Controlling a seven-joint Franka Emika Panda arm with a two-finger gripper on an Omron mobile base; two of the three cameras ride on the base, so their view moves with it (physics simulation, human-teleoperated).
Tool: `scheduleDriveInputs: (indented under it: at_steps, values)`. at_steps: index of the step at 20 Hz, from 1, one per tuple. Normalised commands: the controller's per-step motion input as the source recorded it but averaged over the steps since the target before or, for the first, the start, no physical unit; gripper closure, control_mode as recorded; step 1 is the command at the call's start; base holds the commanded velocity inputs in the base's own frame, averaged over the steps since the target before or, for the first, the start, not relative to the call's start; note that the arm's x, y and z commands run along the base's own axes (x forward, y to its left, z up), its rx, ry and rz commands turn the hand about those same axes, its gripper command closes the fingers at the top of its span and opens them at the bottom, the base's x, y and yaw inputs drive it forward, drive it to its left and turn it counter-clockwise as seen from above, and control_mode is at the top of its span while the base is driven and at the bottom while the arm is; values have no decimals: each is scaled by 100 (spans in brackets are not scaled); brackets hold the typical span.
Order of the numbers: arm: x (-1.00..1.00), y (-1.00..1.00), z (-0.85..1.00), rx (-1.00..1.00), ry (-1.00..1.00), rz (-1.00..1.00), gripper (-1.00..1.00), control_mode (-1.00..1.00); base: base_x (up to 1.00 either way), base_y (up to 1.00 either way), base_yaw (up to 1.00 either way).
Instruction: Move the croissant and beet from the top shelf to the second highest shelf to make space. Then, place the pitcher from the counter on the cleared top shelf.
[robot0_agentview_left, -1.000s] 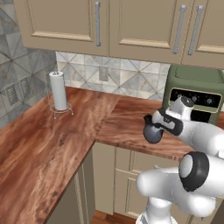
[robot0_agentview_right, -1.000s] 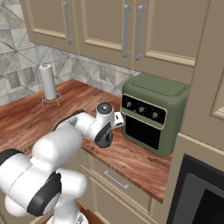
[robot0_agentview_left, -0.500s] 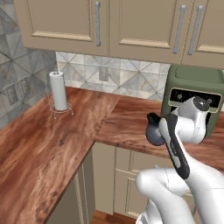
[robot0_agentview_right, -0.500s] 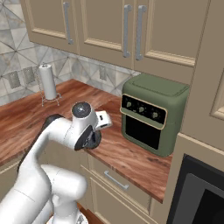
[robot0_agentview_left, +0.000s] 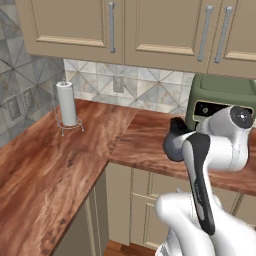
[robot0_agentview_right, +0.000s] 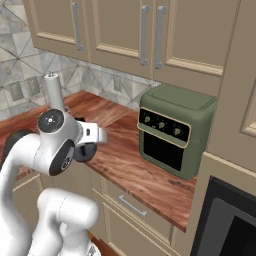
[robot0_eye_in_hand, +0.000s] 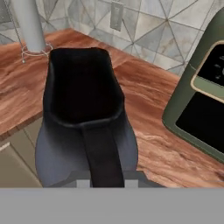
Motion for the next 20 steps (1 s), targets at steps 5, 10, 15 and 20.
scheduleDriveInputs:
  at_steps: [5,10,15,20]
  values:
    - [-45,28,50,7,0,-10,100,-100,0,0,0]
    - [-20,10,2,0,0,-7,100,-100,0,0,0]
    - [0,1,0,0,0,-1,100,-100,0,0,0]
    - [-1,0,0,0,0,0,100,100,-69,7,-3]
